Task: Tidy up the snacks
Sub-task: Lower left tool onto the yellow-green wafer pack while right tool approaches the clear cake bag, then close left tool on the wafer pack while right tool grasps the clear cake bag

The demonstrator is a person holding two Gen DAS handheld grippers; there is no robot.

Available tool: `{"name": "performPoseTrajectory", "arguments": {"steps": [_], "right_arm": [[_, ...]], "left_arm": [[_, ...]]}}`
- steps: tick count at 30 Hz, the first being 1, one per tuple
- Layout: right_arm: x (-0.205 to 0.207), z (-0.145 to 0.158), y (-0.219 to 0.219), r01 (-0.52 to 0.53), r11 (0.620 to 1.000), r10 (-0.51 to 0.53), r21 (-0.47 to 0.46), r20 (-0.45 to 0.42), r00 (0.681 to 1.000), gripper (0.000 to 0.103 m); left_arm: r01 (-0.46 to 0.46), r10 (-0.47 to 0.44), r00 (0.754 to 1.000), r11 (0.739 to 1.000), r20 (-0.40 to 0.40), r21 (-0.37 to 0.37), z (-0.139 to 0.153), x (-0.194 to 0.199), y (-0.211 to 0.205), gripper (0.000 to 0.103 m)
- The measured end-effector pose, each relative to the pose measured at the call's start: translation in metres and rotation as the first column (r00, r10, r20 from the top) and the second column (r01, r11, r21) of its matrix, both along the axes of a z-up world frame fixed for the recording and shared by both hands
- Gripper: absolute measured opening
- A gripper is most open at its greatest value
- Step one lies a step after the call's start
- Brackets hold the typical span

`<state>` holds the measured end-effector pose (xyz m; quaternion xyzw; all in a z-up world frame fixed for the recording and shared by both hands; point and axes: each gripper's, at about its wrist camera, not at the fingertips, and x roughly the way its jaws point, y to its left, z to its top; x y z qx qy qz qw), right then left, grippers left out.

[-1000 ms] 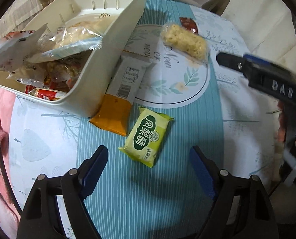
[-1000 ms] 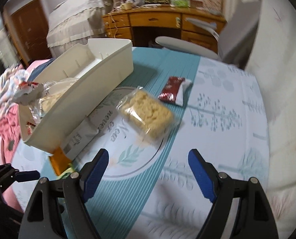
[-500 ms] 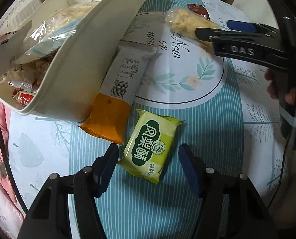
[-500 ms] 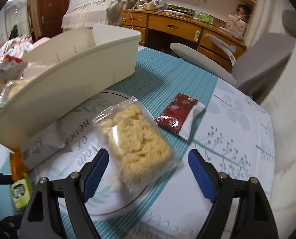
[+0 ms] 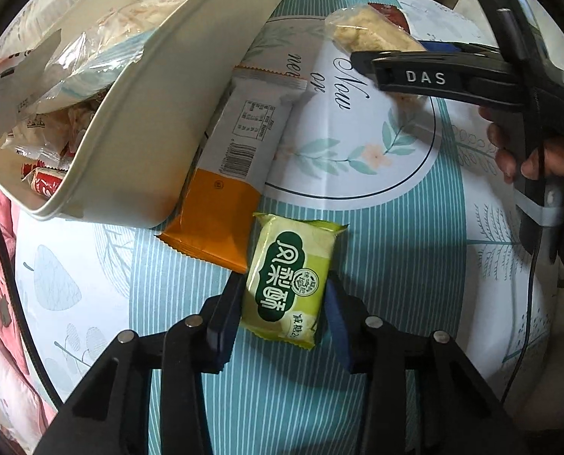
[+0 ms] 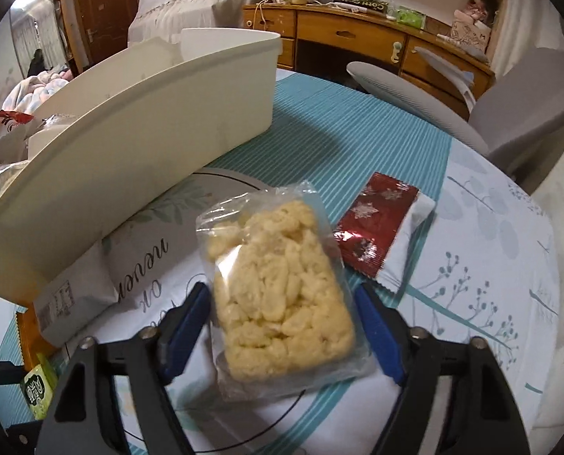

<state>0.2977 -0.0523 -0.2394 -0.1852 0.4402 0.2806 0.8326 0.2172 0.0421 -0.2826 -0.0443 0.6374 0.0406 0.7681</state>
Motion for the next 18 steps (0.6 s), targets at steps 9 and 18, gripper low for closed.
{"name": "performPoseTrajectory", "arguments": {"steps": [9, 18], "right_arm": [[-0.013, 0.005, -0.017, 0.045, 0.999, -0.042, 0.031, -0.100, 0.994, 0.062], [-0.060, 0.009, -0.052, 0.204, 0.975, -0.169, 0.091, -0.294, 0.941, 0.062]], "left_arm": [[-0.019, 0.017, 0.999, 0.999, -0.044, -0.034, 0.005, 0.007, -0.005, 0.040], [-0.021, 0.019, 0.999, 0.998, -0.031, -0.060, 0.029, 0.003, -0.002, 0.040]]}}
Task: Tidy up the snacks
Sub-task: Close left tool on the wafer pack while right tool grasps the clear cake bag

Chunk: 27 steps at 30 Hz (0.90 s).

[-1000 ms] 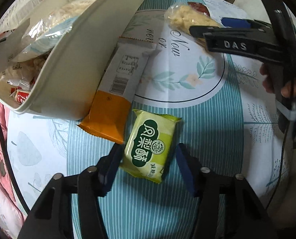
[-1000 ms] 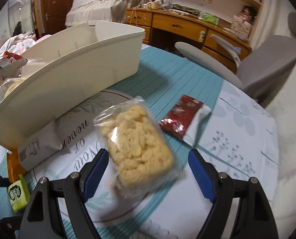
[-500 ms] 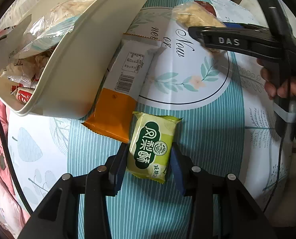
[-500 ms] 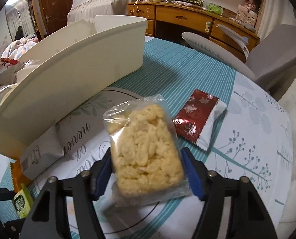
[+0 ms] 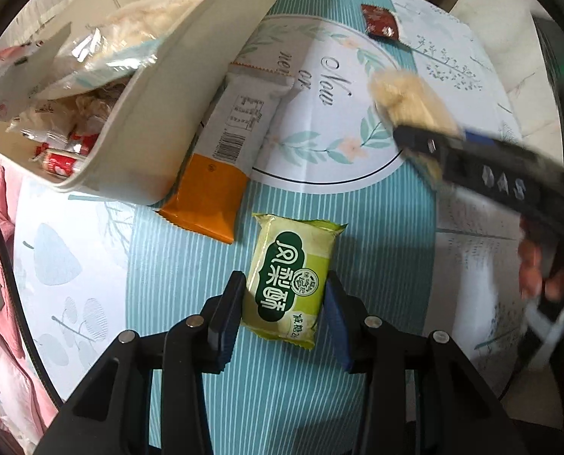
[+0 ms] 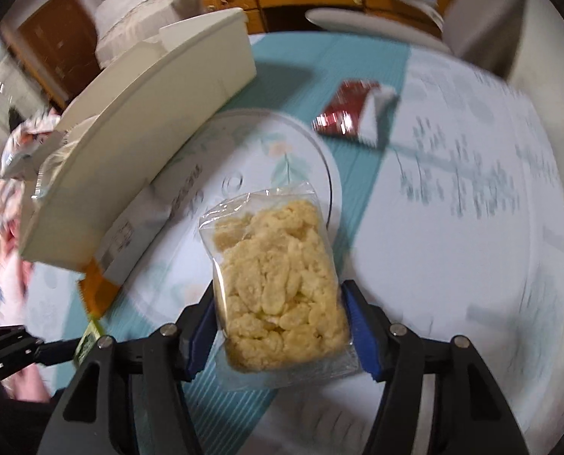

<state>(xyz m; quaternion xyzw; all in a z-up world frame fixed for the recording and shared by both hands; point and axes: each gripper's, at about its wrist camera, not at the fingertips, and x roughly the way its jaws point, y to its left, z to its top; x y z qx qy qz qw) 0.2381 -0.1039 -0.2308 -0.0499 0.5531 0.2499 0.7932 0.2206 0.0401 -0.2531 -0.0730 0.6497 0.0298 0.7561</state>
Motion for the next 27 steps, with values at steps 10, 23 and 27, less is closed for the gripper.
{"name": "performPoseTrajectory", "arguments": {"steps": [10, 23, 27], "right_arm": [[-0.039, 0.000, -0.029, 0.178, 0.973, -0.143, 0.148, -0.221, 0.965, 0.062], [-0.061, 0.049, -0.008, 0.213, 0.939, -0.168, 0.268, -0.184, 0.969, 0.062], [-0.068, 0.066, 0.008, 0.203, 0.932, -0.167, 0.299, -0.142, 0.976, 0.062]], "left_arm": [[0.029, -0.028, 0.998, 0.999, 0.055, -0.018, 0.035, -0.019, 0.008, 0.040], [0.067, -0.052, 0.979, 0.995, 0.199, -0.071, 0.117, -0.015, 0.036, 0.040], [0.075, -0.052, 0.971, 0.993, 0.234, -0.088, 0.140, -0.009, 0.055, 0.040]]}}
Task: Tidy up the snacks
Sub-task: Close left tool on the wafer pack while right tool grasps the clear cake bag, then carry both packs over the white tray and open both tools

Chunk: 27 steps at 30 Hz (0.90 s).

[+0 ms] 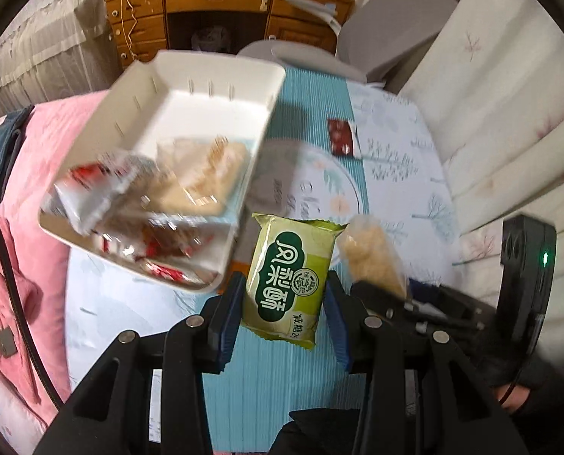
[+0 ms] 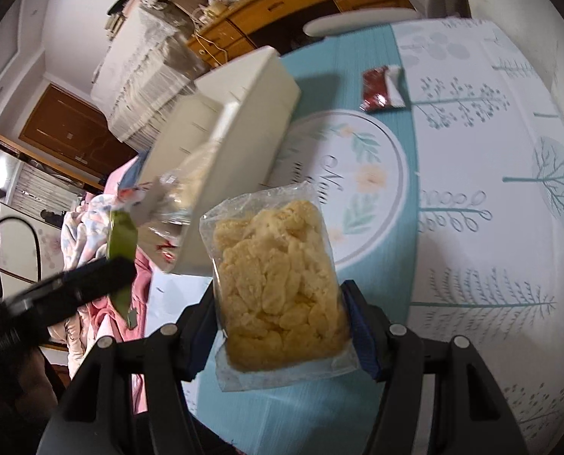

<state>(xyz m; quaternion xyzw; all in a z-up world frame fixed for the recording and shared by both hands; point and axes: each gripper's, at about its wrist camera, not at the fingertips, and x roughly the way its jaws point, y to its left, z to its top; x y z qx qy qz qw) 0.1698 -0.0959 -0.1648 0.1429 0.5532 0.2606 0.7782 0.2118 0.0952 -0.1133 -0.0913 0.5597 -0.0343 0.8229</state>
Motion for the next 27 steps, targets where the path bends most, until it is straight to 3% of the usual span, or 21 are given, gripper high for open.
{"name": "performPoseTrajectory", "arguments": {"steps": [13, 27], "right_arm": [[-0.013, 0.060, 0.063, 0.018, 0.999, -0.025, 0.039, 0.194, 0.981, 0.062], [0.024, 0.107, 0.135, 0.091, 0.994, -0.106, 0.059, 0.339, 0.935, 0.062]], "left_arm": [[0.010, -0.010, 0.999, 1.000, 0.054, 0.003, 0.049, 0.030, 0.080, 0.040], [0.010, -0.014, 0.993, 0.999, 0.120, 0.032, 0.070, 0.090, 0.158, 0.040]]}}
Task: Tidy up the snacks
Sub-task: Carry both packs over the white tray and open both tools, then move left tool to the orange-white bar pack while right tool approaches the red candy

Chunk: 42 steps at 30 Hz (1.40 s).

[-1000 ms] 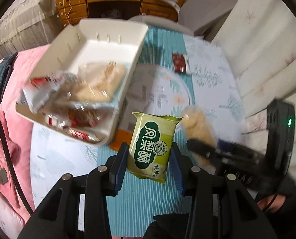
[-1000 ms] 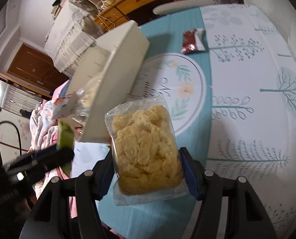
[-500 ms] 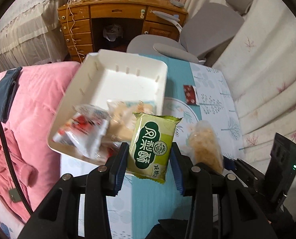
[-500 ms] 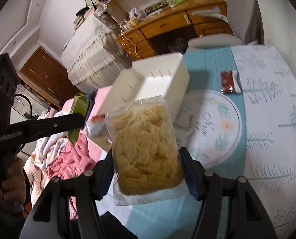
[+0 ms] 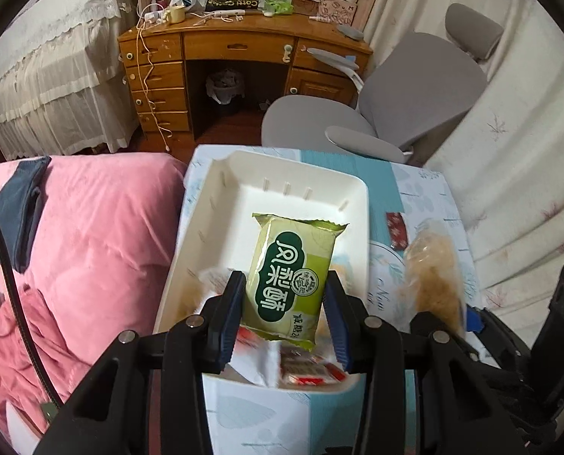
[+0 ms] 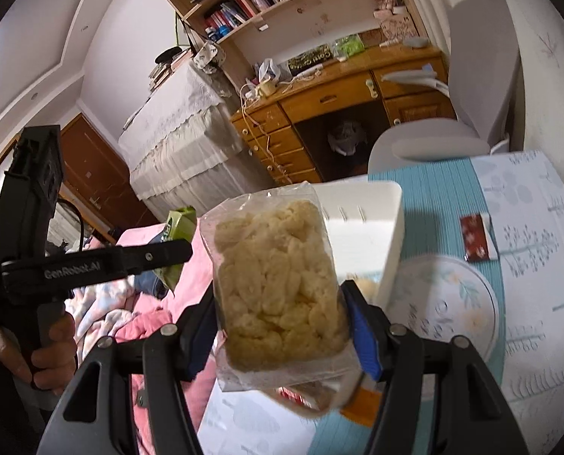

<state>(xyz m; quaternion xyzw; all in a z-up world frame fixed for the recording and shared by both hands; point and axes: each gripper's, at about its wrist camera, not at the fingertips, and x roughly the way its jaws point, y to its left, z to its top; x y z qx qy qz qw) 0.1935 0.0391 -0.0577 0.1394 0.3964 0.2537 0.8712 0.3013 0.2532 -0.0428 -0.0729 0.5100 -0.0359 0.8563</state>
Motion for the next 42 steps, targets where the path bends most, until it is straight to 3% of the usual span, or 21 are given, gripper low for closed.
{"name": "performPoseTrajectory", "arguments": {"steps": [5, 7, 9, 11, 13, 26, 42], "right_arm": [[0.016, -0.005, 0.022, 0.043, 0.999, -0.043, -0.028, 0.008, 0.999, 0.062], [0.024, -0.014, 0.028, 0.066, 0.996, -0.067, -0.060, -0.022, 0.998, 0.063], [0.032, -0.028, 0.034, 0.064, 0.996, -0.070, -0.069, -0.091, 0.993, 0.070], [0.033, -0.036, 0.032, 0.088, 0.995, -0.093, -0.053, -0.120, 0.988, 0.083], [0.030, -0.040, 0.031, 0.102, 0.994, -0.106, -0.043, -0.132, 0.985, 0.085], [0.016, -0.041, 0.016, 0.134, 0.991, -0.129, 0.019, -0.173, 0.977, 0.085], [-0.026, -0.079, -0.039, 0.145, 0.989, -0.148, -0.034, -0.325, 0.934, 0.085]], "left_arm": [[-0.002, 0.001, 1.000, 1.000, -0.017, -0.012, -0.013, 0.016, 0.020, 0.043], [0.012, -0.012, 0.999, 1.000, -0.040, -0.003, -0.022, 0.019, 0.022, 0.073], [0.012, -0.012, 0.999, 1.000, -0.053, -0.001, -0.030, 0.019, 0.025, 0.080], [0.018, -0.018, 0.998, 1.000, -0.068, -0.008, -0.037, 0.018, 0.027, 0.080], [0.018, -0.019, 0.997, 1.000, -0.077, -0.012, -0.042, 0.016, 0.029, 0.080], [0.009, -0.014, 0.994, 0.999, -0.105, -0.043, -0.054, -0.011, 0.025, 0.080], [-0.035, 0.015, 0.985, 0.993, -0.171, -0.111, -0.085, -0.083, -0.027, 0.080]]}}
